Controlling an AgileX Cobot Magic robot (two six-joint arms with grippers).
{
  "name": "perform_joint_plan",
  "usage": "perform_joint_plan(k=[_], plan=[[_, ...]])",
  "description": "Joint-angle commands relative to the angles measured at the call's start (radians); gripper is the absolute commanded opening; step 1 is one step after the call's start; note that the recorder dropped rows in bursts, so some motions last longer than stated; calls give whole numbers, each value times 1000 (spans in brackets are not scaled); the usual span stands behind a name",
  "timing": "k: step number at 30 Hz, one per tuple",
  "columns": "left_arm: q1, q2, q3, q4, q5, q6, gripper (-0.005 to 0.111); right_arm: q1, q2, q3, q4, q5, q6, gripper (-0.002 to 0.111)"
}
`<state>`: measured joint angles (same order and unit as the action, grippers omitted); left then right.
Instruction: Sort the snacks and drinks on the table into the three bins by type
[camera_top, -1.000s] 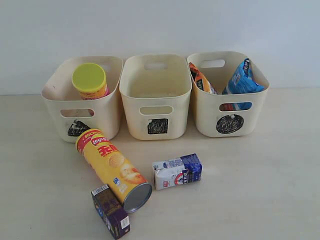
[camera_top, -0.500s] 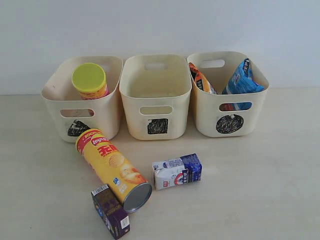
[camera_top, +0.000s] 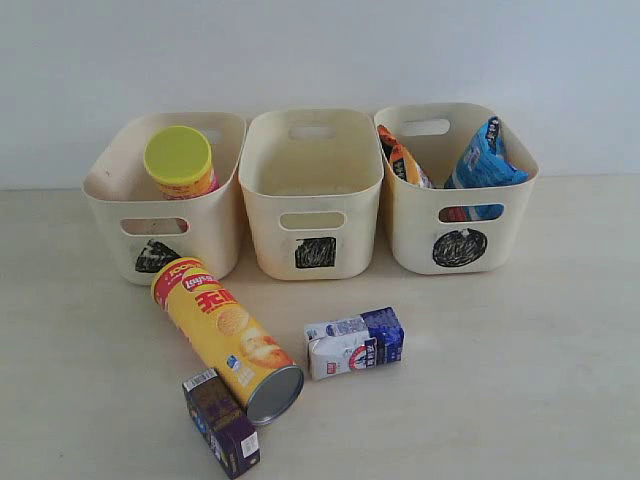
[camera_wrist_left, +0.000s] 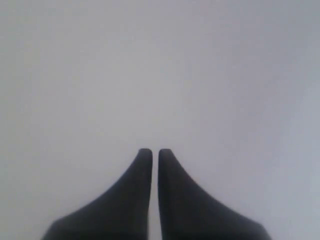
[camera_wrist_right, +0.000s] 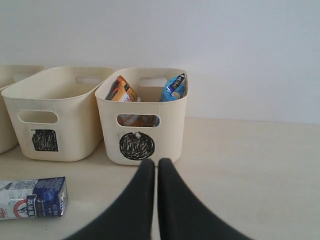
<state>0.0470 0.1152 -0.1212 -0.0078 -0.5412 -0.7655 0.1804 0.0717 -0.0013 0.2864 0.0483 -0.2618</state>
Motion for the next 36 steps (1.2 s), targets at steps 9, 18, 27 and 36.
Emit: perform_joint_plan(k=[9,18,27,36], plan=[[2,308,-252,711,19,-318,4,0,-3,1,-8,1,-7,0],[-43,539,-386,1066,21,-507,4,0,-41,1,-8,31,-7,0],[-59,666,-501,1404,21,-739,4,-4,-72,1,-154,41,-7,0],[-67,723,-579,1596,24,-881,4,-102,-72,1,-154,44,-7,0]])
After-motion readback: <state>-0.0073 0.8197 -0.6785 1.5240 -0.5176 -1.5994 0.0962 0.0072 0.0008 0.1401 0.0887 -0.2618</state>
